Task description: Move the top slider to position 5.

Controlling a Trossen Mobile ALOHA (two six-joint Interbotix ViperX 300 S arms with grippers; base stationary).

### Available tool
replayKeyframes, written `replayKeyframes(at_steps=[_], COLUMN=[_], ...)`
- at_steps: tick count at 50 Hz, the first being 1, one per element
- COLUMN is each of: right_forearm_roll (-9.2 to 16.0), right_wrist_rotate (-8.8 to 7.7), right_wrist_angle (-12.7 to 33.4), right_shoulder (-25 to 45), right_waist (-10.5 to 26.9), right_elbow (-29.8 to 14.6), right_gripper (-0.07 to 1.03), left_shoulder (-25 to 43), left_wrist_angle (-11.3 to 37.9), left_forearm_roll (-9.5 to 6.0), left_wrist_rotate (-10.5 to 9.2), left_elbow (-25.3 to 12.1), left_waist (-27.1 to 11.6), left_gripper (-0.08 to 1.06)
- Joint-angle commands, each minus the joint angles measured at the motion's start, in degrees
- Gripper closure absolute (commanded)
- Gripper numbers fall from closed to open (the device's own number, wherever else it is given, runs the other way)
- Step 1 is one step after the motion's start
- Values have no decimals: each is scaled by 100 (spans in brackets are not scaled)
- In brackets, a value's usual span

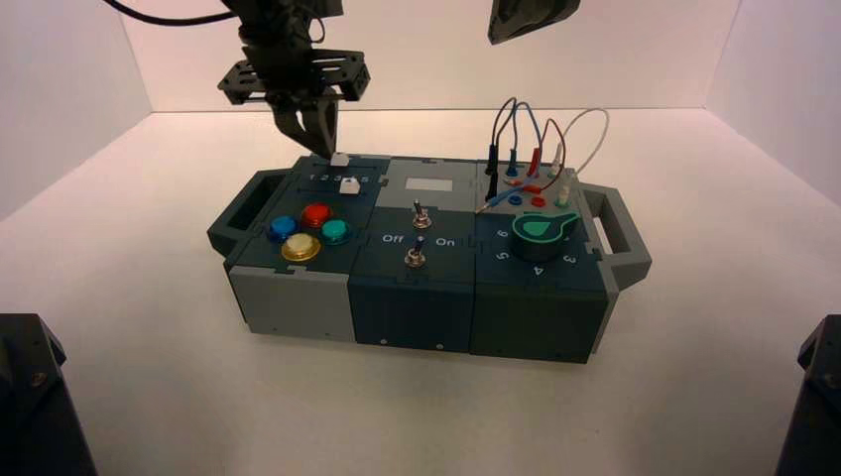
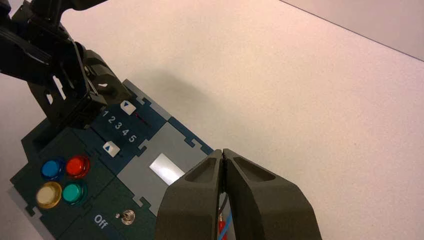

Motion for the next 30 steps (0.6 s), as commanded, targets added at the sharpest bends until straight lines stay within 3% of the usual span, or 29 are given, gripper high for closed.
replayKeyframes(at_steps=[1,30], right_forearm_roll=[9,0], right_wrist_rotate=[9,9], right_wrist_angle=[-53,-53], right_shoulder=[-105,-105], right_waist=[9,0], right_elbow=[-167,-167], right_gripper=[99,99], left_shoulder=[-44,-18], left_wrist_angle=[-9,79], left_forearm_roll=[-9,-18], left_wrist_rotate=[-18,-18], left_elbow=[-149,-246], left_waist=[-70,-176], left_gripper=[101,101])
